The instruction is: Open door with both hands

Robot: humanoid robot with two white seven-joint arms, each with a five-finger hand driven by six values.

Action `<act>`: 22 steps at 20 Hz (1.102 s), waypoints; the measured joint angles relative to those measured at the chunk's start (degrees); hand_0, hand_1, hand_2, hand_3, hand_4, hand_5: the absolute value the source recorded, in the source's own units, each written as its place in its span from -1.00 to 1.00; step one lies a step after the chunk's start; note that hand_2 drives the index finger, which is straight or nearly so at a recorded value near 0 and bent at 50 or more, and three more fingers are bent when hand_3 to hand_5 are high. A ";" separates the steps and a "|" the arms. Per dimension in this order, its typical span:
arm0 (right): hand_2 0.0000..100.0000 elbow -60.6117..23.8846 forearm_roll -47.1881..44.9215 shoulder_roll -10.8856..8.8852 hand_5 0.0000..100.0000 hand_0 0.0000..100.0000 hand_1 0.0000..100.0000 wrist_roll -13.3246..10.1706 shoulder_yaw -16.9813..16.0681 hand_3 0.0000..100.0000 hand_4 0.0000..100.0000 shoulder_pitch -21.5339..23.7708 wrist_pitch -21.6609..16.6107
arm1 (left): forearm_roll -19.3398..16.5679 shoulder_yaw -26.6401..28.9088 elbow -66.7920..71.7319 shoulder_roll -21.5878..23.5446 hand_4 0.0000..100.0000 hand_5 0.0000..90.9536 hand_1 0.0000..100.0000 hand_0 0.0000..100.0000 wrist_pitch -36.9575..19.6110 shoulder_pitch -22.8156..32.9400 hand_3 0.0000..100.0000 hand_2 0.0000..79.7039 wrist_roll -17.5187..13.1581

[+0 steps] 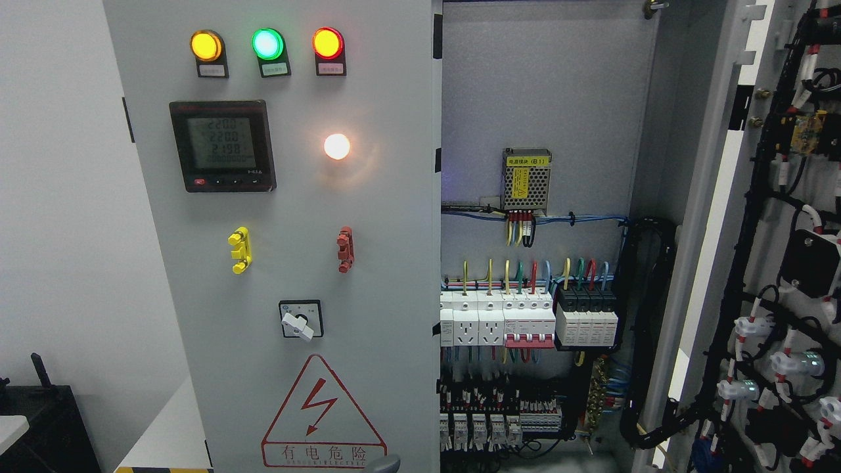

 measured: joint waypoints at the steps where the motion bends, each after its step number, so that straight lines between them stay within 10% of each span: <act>1: -1.00 0.00 0.00 0.00 -1.00 -1.00 -1.00 0.00 0.00 -1.00 -1.00 0.00 0.00 | -0.76 0.32 -0.16 1.22 -0.91 -1.00 -1.00 -1.00 -0.30 2.21 -1.00 -1.00 -0.05; 12: -1.00 0.00 0.00 0.00 -1.00 -1.00 -1.00 0.00 0.00 -1.00 -1.00 -0.01 0.00 | -12.85 11.07 -0.51 9.87 -0.91 -1.00 -1.00 -1.00 -7.37 36.46 -1.00 -1.00 -0.66; 22: -1.00 0.00 0.00 0.00 -1.00 -1.00 -1.00 0.00 0.02 -1.00 -1.00 -0.02 0.00 | -20.59 19.84 7.60 8.05 -0.92 -1.00 -1.00 -1.00 -12.00 57.64 -1.00 -1.00 -0.69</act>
